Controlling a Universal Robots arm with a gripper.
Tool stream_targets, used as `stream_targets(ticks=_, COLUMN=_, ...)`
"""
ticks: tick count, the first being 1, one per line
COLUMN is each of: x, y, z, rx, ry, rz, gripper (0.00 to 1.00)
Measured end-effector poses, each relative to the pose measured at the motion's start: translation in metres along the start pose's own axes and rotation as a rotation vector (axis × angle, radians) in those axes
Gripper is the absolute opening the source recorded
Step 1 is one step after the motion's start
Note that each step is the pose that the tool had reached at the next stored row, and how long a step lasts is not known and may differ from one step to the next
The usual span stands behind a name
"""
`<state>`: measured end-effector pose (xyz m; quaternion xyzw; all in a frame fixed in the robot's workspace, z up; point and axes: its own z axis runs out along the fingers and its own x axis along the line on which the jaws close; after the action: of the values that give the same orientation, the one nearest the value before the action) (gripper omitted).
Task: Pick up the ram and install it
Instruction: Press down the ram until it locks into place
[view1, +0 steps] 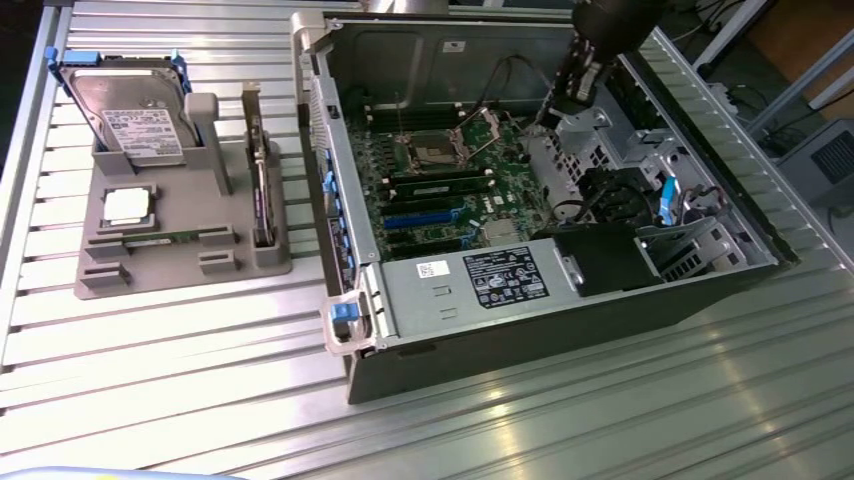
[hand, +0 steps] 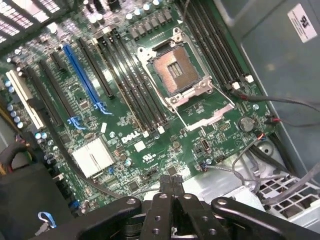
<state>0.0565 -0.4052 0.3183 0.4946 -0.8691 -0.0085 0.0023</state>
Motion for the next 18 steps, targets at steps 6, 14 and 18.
stream_targets(ticks=6, x=0.0000, y=0.0000, z=0.0012, rx=0.0006, ry=-0.0022, rz=0.130, gripper=0.10)
stream_targets(ticks=14, x=0.0000, y=-0.0001, z=0.0024, rx=0.0012, ry=-0.0046, rz=0.271, gripper=0.10)
stream_targets(ticks=18, x=0.0000, y=-0.0001, z=0.0031, rx=0.0017, ry=-0.0063, rz=0.373, gripper=0.10)
